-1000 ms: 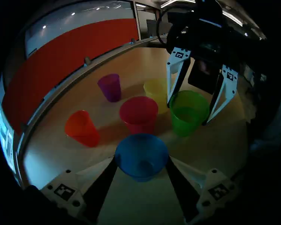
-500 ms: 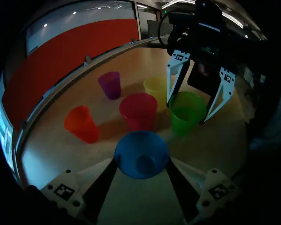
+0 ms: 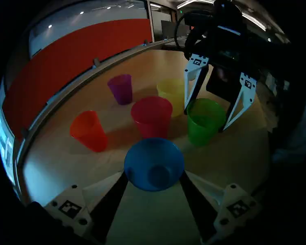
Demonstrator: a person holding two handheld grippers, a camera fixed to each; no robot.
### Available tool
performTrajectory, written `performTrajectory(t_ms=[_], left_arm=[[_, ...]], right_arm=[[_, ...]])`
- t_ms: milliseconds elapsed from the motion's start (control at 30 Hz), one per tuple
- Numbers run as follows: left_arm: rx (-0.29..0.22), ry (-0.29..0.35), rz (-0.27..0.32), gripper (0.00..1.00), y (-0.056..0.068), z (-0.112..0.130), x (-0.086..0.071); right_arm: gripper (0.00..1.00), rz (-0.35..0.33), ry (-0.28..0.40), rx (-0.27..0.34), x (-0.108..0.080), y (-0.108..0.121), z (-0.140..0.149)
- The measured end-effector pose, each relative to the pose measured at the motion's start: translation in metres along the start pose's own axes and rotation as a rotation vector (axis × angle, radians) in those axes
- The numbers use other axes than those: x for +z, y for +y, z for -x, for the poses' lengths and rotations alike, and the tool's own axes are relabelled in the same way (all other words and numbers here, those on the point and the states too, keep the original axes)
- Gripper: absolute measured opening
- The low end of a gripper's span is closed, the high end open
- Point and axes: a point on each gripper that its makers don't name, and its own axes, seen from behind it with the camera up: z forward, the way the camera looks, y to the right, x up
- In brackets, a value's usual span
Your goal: Pour water
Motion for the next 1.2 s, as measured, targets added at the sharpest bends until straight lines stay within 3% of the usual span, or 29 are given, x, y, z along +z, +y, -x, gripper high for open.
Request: performTrajectory(t_ms=[700, 1200], left_arm=[[0.002, -0.013, -0.028, 0.88, 0.000, 0.003, -0.003], [0.004, -0.040, -0.043, 0.88, 0.000, 0.019, -0.013]], right_arm=[[1.00, 0.040, -0.007, 0.006, -0.005, 0.004, 0.003], [1.00, 0.076, -0.028, 0.036, -0.021, 0.006, 0.024]])
